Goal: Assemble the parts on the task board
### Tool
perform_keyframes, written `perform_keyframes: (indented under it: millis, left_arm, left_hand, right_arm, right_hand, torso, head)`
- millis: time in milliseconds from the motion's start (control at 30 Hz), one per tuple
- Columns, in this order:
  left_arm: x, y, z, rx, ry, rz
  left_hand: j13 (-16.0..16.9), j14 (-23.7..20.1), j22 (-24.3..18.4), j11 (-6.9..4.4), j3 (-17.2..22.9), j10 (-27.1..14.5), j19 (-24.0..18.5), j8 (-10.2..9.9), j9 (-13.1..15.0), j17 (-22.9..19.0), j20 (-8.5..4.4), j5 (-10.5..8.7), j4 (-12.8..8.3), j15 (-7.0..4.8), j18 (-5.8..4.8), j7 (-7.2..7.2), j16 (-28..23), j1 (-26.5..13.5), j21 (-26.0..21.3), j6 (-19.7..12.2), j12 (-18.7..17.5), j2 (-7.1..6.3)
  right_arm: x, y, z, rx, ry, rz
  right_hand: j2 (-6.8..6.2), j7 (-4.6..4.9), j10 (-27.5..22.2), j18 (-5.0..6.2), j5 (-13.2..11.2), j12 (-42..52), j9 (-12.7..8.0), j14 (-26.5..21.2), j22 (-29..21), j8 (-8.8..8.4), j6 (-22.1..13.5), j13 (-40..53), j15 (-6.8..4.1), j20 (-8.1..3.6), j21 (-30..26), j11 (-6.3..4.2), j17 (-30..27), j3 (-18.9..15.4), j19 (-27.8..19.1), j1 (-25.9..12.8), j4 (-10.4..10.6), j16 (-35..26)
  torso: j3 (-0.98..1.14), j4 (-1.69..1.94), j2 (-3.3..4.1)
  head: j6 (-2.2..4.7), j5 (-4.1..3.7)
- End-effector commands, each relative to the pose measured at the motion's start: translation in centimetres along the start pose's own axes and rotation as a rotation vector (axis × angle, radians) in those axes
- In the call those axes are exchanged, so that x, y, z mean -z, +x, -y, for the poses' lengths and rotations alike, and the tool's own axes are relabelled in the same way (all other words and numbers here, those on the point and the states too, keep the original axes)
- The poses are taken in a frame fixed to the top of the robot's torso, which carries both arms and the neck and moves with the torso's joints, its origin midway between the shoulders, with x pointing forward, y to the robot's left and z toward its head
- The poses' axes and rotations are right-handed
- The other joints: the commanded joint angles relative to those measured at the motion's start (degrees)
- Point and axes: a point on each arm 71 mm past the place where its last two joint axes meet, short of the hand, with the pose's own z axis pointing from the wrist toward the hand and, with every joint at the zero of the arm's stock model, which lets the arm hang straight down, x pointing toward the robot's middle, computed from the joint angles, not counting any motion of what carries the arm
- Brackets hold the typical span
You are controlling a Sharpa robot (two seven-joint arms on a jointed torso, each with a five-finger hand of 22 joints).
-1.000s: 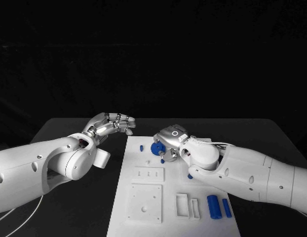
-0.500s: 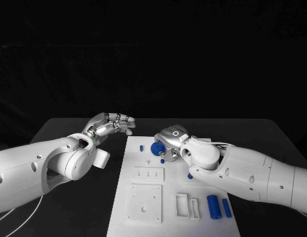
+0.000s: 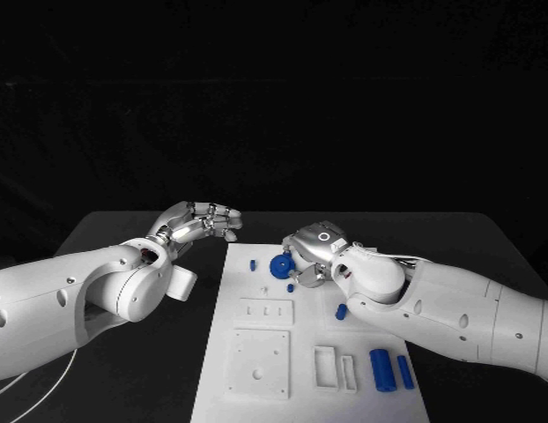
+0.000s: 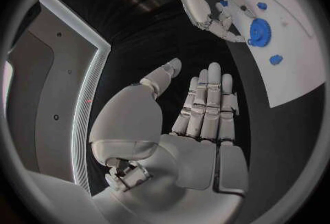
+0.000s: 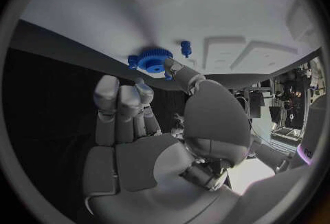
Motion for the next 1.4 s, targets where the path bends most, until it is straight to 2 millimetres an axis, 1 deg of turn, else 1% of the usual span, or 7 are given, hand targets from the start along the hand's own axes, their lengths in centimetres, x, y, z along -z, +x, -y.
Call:
perform_keyframes:
  millis: [33,400,533,633,700,900,1400]
  left_arm:
    - [-0.1,0.0,0.2,-0.004,0.012,0.002]
    - [-0.1,-0.2,0.2,-0.006,0.012,0.005]
    - [-0.1,-0.2,0.1,-0.006,0.012,0.006]
    - [-0.1,-0.2,0.1,-0.007,0.012,0.006]
    - [-0.1,-0.2,0.1,-0.006,0.012,0.006]
    - [-0.2,-0.1,0.1,-0.005,0.012,0.002]
    - [-0.2,0.2,0.2,-0.003,0.012,-0.005]
  left_hand:
    - [-0.07,-0.13,0.09,0.12,0.03,-0.17,0.41,-0.31,0.04,0.07,-0.18,-0.11,-0.38,0.09,-0.25,0.19,0.37,0.44,-0.23,-0.21,-0.23,-0.16]
    - [-0.07,-0.14,0.10,0.12,0.02,-0.15,0.42,-0.31,0.05,0.08,-0.17,-0.11,-0.34,0.10,-0.26,0.19,0.39,0.43,-0.23,-0.20,-0.24,-0.16]
    - [-0.06,-0.14,0.11,0.12,0.02,-0.14,0.43,-0.31,0.05,0.08,-0.16,-0.10,-0.31,0.10,-0.27,0.20,0.40,0.40,-0.23,-0.20,-0.25,-0.13]
    - [-0.06,-0.14,0.11,0.12,0.02,-0.14,0.44,-0.31,0.05,0.08,-0.16,-0.10,-0.28,0.10,-0.28,0.20,0.40,0.38,-0.23,-0.19,-0.25,-0.11]
    - [-0.06,-0.14,0.11,0.12,0.02,-0.14,0.44,-0.31,0.05,0.08,-0.16,-0.10,-0.28,0.10,-0.28,0.20,0.40,0.38,-0.23,-0.19,-0.25,-0.11]
    - [-0.06,-0.14,0.12,0.12,0.01,-0.14,0.45,-0.31,0.05,0.08,-0.15,-0.09,-0.23,0.11,-0.29,0.20,0.41,0.33,-0.23,-0.19,-0.26,-0.08]
    - [-0.06,-0.16,0.13,0.13,-0.01,-0.13,0.46,-0.32,0.06,0.09,-0.15,-0.08,-0.17,0.11,-0.30,0.21,0.43,0.25,-0.24,-0.19,-0.28,-0.05]
  right_arm:
    - [0.3,-0.6,0.4,-0.045,0.005,0.037]
    - [1.2,-1.3,2.5,-0.139,0.027,0.019]
    - [1.0,-0.9,2.3,-0.152,0.020,-0.023]
    - [0.7,-0.6,2.2,-0.163,0.017,-0.056]
    - [0.6,-0.4,2.2,-0.164,0.016,-0.067]
    - [-0.1,0.0,1.8,-0.178,0.012,-0.109]
    - [-1.3,1.0,0.7,-0.180,0.005,-0.160]
  right_hand:
    - [0.03,0.28,-0.30,3.99,0.26,-0.08,0.12,-0.02,0.72,0.05,0.19,-0.03,0.48,-0.26,-0.22,0.28,0.11,-0.39,-0.21,-0.44,-0.11,-0.26]
    - [0.13,0.02,-0.16,3.99,1.47,0.08,0.68,0.05,0.60,0.98,1.48,-0.04,0.25,-0.58,-0.35,0.00,0.28,1.59,-0.01,1.20,-0.15,-0.35]
    - [0.57,-0.22,-0.05,3.99,11.58,0.10,0.78,0.18,0.54,1.06,1.50,-0.08,0.16,-0.66,-0.43,-0.12,0.33,5.31,0.19,4.48,-0.36,-0.48]
    - [3.45,-0.85,0.07,3.98,17.36,0.07,0.76,0.25,0.63,0.98,1.26,-0.14,-0.46,-0.41,-0.38,-0.79,0.34,8.71,0.21,6.79,-1.09,-0.63]
    - [4.37,-1.08,0.06,3.99,17.56,0.03,0.76,0.25,0.66,0.97,1.19,-0.16,-0.59,-0.33,-0.37,-0.94,0.34,9.32,0.18,6.92,-1.10,-0.67]
    - [10.47,-3.12,0.12,3.99,17.61,-0.21,0.87,0.31,0.91,0.80,-0.49,-0.01,-2.50,0.42,0.39,-2.90,0.66,17.94,-0.22,0.26,-4.56,-1.00]
    - [12.98,-3.99,0.55,3.99,18.14,-0.05,0.95,0.63,0.82,0.19,-3.69,0.28,-3.23,-0.14,0.93,-3.71,1.13,20.76,0.65,-3.50,-6.43,-0.84]
  torso:
    - [0.04,-0.11,-0.03]
    - [0.19,-0.47,-0.08]
    - [0.36,-0.54,-0.11]
    - [0.28,-0.43,-0.09]
    - [0.23,-0.40,-0.08]
    - [0.12,-0.33,-0.02]
    - [0.08,-0.28,-0.03]
  head:
    - [0.03,-0.05]
    - [0.55,-0.01]
    - [0.57,0.07]
    - [0.46,0.02]
    - [0.45,0.02]
    - [0.32,0.08]
    - [-0.14,0.26]
